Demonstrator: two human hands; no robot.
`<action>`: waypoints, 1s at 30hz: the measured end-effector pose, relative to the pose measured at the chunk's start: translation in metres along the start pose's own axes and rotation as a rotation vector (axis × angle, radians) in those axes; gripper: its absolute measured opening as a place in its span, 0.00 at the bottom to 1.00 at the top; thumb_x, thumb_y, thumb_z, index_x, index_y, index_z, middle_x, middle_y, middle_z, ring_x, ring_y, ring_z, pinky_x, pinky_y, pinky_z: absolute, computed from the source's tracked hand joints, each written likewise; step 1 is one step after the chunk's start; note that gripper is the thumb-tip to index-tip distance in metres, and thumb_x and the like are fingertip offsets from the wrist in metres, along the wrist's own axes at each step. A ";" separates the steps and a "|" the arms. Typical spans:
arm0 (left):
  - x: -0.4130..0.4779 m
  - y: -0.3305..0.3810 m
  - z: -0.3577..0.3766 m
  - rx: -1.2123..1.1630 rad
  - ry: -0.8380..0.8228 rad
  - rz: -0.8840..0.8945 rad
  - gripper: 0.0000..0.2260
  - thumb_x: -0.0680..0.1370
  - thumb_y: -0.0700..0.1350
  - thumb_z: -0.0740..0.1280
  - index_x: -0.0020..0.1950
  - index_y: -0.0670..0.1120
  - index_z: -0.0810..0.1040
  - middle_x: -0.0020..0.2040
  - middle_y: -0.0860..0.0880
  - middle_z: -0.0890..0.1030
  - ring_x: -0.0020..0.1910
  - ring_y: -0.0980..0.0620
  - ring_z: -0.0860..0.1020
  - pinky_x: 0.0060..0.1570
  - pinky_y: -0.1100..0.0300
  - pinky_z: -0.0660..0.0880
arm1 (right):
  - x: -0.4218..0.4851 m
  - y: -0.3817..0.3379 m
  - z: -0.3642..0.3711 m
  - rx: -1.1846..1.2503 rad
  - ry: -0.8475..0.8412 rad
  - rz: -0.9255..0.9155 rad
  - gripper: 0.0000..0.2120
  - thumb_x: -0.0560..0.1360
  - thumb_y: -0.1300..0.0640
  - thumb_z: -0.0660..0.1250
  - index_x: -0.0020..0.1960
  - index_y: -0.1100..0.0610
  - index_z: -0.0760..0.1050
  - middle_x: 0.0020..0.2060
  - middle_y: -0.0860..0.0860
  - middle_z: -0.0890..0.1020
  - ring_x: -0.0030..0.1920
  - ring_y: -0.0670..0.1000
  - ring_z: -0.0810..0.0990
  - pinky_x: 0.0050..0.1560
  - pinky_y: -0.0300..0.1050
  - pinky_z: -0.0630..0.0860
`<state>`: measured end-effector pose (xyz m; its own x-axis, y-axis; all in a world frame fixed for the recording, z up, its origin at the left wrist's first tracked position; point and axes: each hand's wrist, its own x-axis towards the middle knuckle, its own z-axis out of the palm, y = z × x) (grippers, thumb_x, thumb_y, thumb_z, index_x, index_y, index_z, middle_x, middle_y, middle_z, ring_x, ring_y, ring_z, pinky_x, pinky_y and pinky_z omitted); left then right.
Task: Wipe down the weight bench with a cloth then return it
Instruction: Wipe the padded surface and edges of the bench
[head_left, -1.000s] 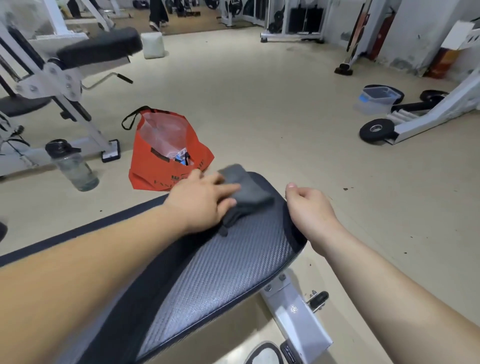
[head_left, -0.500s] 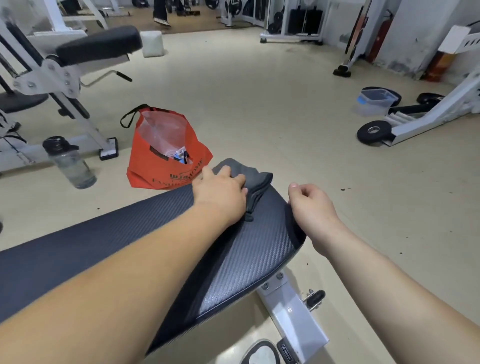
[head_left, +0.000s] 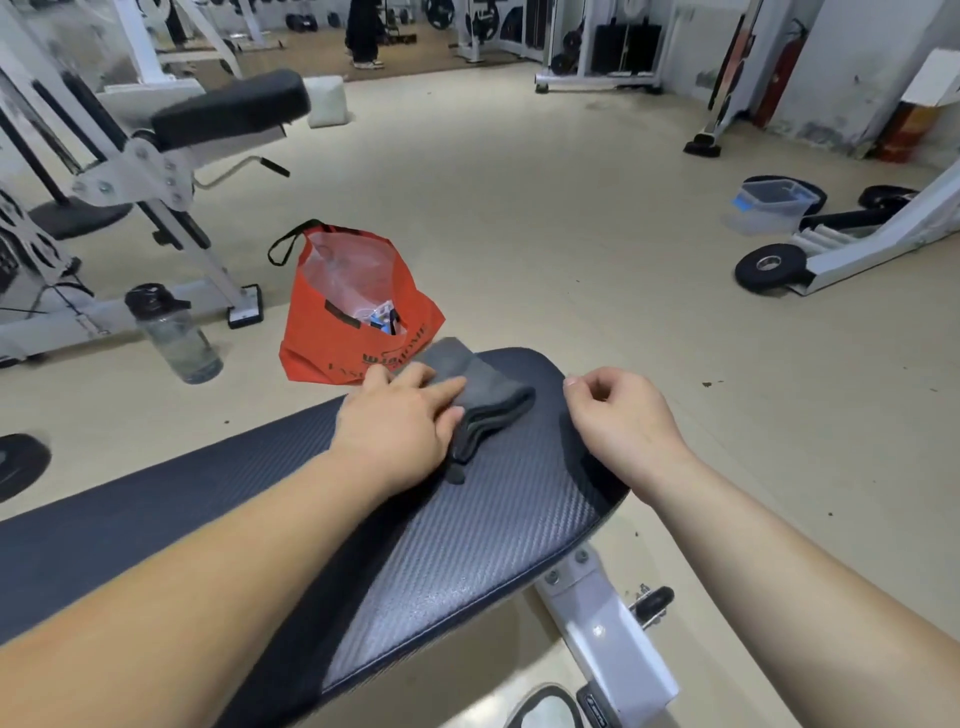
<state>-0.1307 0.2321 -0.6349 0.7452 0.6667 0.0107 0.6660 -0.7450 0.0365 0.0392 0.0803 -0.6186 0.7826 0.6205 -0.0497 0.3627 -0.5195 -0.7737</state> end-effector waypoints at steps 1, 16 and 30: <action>0.004 0.005 0.001 -0.006 0.009 -0.080 0.21 0.82 0.62 0.53 0.75 0.65 0.66 0.74 0.55 0.70 0.65 0.40 0.68 0.62 0.47 0.73 | -0.001 -0.002 0.001 -0.008 -0.001 -0.008 0.16 0.81 0.46 0.62 0.43 0.54 0.80 0.37 0.49 0.84 0.44 0.54 0.82 0.49 0.49 0.78; -0.016 -0.010 0.005 -0.004 0.043 -0.175 0.20 0.82 0.62 0.54 0.73 0.64 0.69 0.71 0.55 0.72 0.64 0.40 0.68 0.59 0.46 0.72 | -0.005 -0.017 0.016 -0.131 -0.065 -0.108 0.14 0.80 0.46 0.63 0.41 0.52 0.79 0.34 0.47 0.83 0.42 0.55 0.83 0.49 0.51 0.80; -0.113 -0.073 -0.005 0.152 0.105 -0.286 0.23 0.80 0.65 0.53 0.72 0.60 0.73 0.59 0.50 0.77 0.54 0.39 0.72 0.48 0.47 0.77 | -0.028 -0.057 0.048 -0.236 -0.222 -0.277 0.10 0.76 0.44 0.67 0.47 0.48 0.83 0.43 0.43 0.86 0.49 0.49 0.84 0.54 0.51 0.81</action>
<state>-0.2631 0.2112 -0.6336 0.5254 0.8417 0.1247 0.8507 -0.5168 -0.0963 -0.0278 0.1206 -0.6031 0.5208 0.8536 -0.0152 0.6699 -0.4196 -0.6124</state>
